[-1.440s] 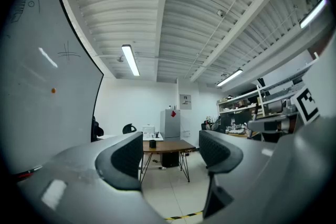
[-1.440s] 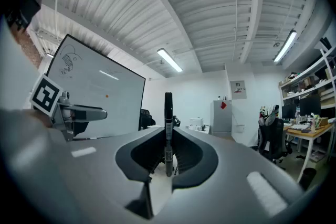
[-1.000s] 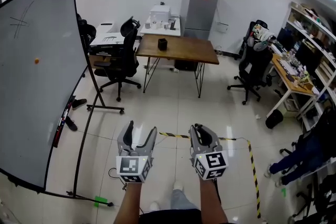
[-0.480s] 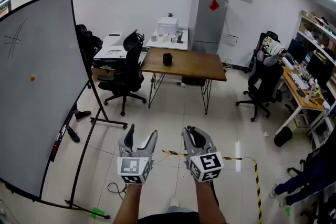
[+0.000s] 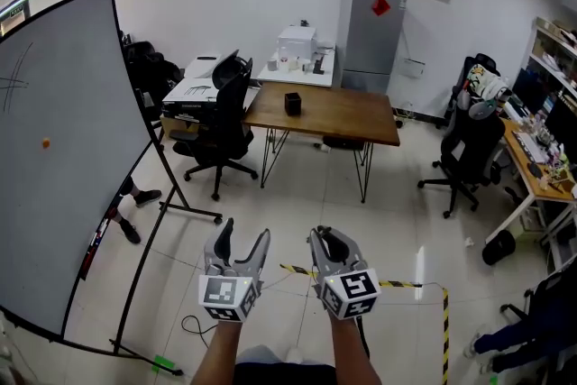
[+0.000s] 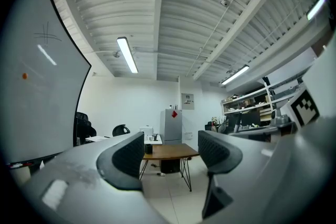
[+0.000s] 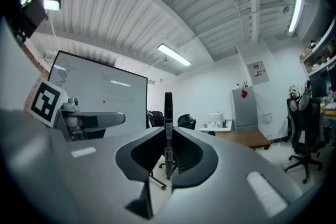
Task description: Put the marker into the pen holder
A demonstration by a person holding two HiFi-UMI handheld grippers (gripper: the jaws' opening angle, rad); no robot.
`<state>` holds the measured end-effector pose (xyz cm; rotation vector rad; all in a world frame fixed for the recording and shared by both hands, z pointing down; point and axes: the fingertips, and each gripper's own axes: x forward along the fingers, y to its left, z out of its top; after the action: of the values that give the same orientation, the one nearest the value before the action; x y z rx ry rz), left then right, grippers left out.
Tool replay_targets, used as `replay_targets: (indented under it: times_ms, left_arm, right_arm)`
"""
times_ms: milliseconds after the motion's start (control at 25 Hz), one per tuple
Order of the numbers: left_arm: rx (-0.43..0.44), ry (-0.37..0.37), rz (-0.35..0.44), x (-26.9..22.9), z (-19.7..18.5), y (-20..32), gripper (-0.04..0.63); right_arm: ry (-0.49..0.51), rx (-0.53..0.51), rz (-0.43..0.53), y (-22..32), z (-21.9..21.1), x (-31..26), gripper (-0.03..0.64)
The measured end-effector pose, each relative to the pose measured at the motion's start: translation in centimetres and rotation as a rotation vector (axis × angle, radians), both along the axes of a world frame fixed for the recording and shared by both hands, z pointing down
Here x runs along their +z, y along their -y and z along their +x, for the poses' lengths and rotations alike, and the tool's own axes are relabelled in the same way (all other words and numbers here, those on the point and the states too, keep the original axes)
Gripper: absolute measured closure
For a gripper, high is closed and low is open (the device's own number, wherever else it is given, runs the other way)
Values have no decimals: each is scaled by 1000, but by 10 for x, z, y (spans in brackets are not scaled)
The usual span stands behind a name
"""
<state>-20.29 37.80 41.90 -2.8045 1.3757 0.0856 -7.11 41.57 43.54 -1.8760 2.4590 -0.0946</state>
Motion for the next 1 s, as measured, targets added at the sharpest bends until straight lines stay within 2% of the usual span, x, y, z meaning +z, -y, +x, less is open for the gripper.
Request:
replay_targets:
  times_ms: [240, 440, 760, 1000]
  left_arm:
    - [-27, 37, -26, 12, 4, 28, 273]
    - [-18, 15, -45, 21, 19, 69, 273]
    - [59, 44, -27, 28, 46, 171, 273]
    - [57, 14, -17, 16, 33, 262, 273]
  right_arm:
    - [20, -27, -15, 23, 9, 8, 571]
    - [0, -29, -33, 62, 22, 14, 571]
    - [-48, -14, -25, 171, 33, 8, 571]
    - [-51, -31, -23, 265, 22, 2, 571]
